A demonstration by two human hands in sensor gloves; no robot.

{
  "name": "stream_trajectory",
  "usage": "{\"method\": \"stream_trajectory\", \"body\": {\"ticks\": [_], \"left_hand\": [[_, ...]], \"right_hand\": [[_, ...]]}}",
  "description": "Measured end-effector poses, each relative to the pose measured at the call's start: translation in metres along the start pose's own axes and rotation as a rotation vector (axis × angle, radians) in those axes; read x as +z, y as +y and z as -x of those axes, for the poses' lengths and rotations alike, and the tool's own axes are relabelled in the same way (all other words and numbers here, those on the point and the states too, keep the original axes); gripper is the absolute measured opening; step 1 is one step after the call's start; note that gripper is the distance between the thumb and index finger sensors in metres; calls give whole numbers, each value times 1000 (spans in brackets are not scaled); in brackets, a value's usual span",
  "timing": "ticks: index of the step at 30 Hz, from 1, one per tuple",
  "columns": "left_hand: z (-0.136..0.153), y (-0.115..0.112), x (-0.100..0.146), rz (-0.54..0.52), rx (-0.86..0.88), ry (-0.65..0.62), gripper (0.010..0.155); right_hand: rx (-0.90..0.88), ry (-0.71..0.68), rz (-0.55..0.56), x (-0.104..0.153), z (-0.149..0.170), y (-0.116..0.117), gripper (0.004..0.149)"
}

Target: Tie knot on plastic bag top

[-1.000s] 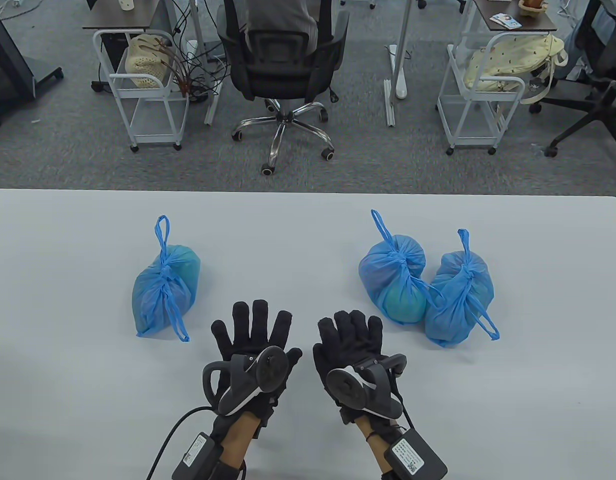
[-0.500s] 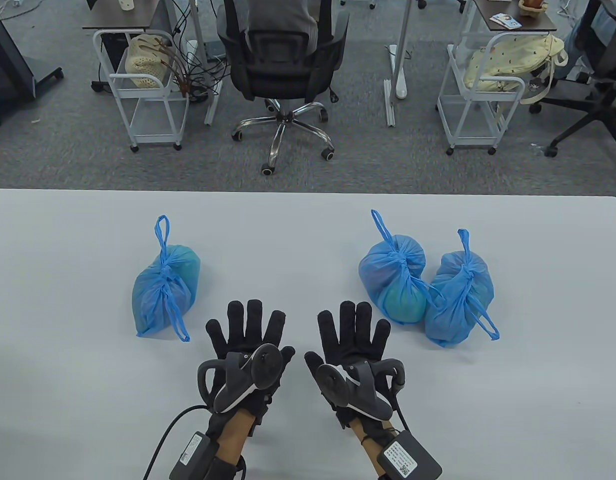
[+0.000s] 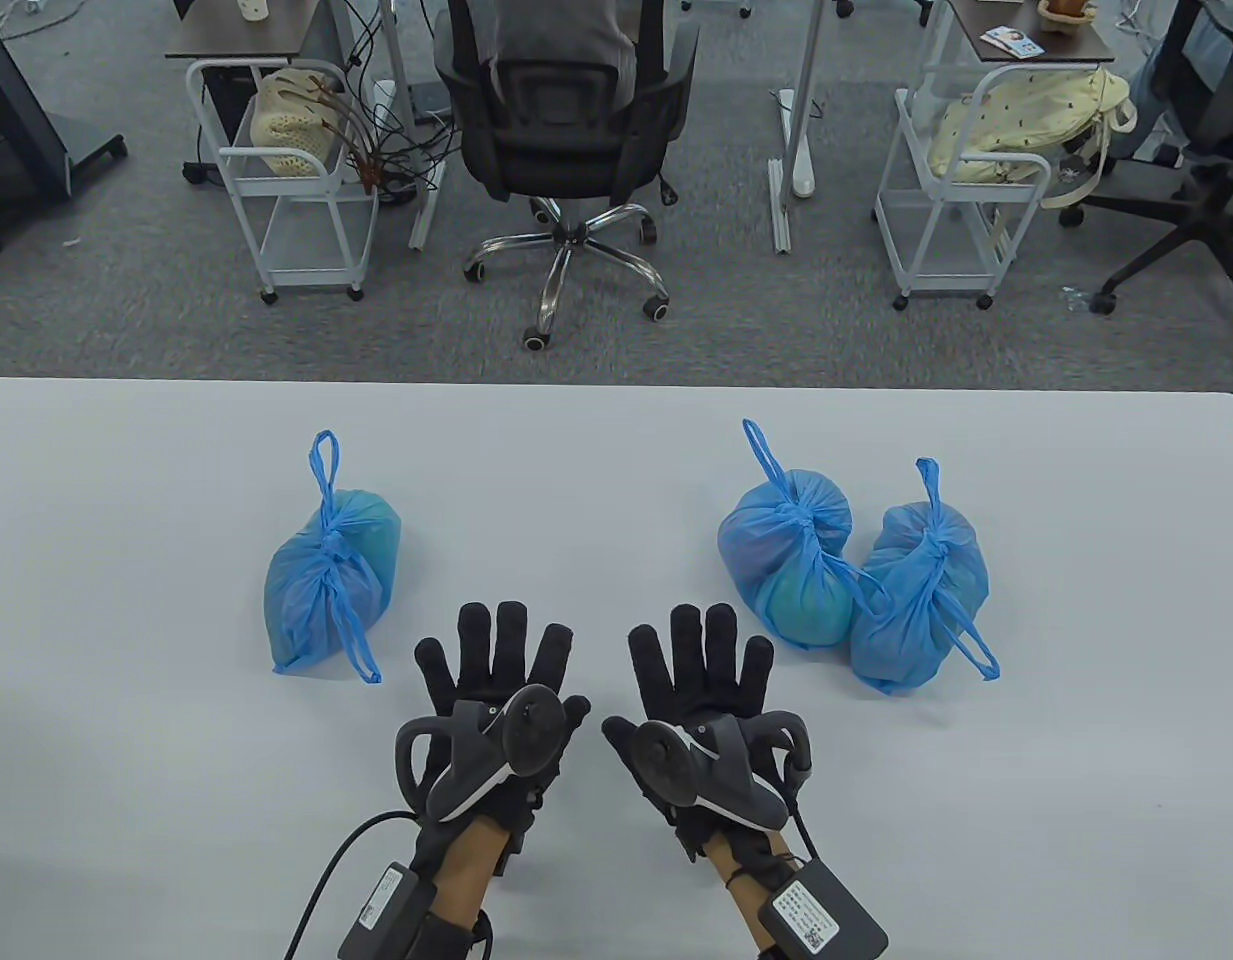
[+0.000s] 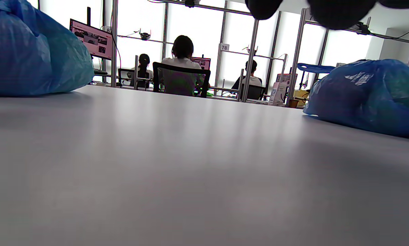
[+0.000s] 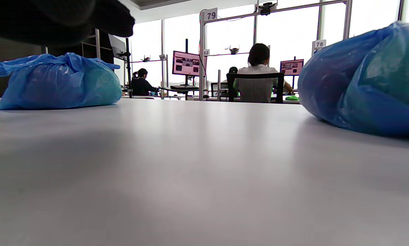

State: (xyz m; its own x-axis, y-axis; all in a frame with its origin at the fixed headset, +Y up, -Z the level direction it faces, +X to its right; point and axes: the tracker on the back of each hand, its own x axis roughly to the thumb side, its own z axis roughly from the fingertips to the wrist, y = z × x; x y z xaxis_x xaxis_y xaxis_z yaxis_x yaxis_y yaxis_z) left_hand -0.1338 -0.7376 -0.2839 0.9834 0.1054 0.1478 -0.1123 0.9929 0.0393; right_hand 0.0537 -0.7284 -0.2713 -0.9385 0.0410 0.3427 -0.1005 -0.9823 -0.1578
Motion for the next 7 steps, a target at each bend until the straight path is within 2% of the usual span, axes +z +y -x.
{"method": "stream_trajectory", "body": {"ticks": [3, 7], "left_hand": [[1, 8, 1, -7, 70, -23, 68], [8, 14, 4, -12, 184, -37, 68]], "right_hand": [[-178, -29, -14, -2, 3, -7, 87], [-499, -59, 53, -2, 14, -17, 86]]}}
